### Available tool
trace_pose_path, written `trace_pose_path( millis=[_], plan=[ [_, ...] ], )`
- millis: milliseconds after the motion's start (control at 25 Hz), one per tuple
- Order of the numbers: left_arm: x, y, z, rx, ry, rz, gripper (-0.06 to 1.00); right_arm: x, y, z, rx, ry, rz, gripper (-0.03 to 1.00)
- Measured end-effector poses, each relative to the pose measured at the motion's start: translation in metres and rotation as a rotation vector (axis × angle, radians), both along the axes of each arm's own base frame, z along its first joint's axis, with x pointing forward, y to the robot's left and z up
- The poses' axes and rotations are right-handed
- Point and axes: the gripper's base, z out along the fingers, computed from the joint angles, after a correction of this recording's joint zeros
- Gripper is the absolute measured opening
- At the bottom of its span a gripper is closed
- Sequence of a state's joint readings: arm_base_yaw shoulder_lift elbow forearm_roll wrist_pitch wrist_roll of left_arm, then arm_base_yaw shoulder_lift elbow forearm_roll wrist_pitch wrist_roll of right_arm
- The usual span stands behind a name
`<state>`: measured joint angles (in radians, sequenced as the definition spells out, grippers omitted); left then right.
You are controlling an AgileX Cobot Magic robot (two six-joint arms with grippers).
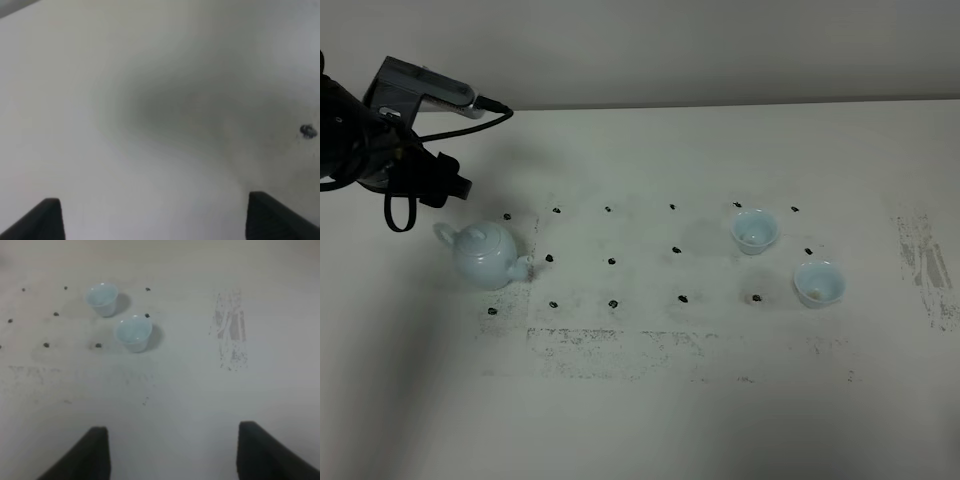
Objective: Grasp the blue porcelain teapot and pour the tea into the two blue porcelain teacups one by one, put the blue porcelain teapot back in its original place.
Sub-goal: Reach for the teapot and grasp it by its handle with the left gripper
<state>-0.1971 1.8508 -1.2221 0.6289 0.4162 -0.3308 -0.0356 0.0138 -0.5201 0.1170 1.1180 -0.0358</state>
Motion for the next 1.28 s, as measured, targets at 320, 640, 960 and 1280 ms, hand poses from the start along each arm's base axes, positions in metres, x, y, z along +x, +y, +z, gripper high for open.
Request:
trace_pose_path(
  millis=[320, 640, 960, 1280],
  plan=[
    [-0.009, -0.004, -0.009, -0.040, -0.051, -0.082, 0.70, 0.000, 0.000, 0.000, 0.000, 0.000, 0.000, 0.52],
    [-0.007, -0.002, -0.010, -0.046, -0.058, -0.082, 0.70, 0.000, 0.000, 0.000, 0.000, 0.000, 0.000, 0.52],
    [-0.007, -0.001, -0.017, -0.034, -0.024, -0.068, 0.70, 0.000, 0.000, 0.000, 0.000, 0.000, 0.000, 0.52],
    [-0.006, -0.001, -0.028, -0.037, 0.007, -0.060, 0.70, 0.000, 0.000, 0.000, 0.000, 0.000, 0.000, 0.52]
  ],
)
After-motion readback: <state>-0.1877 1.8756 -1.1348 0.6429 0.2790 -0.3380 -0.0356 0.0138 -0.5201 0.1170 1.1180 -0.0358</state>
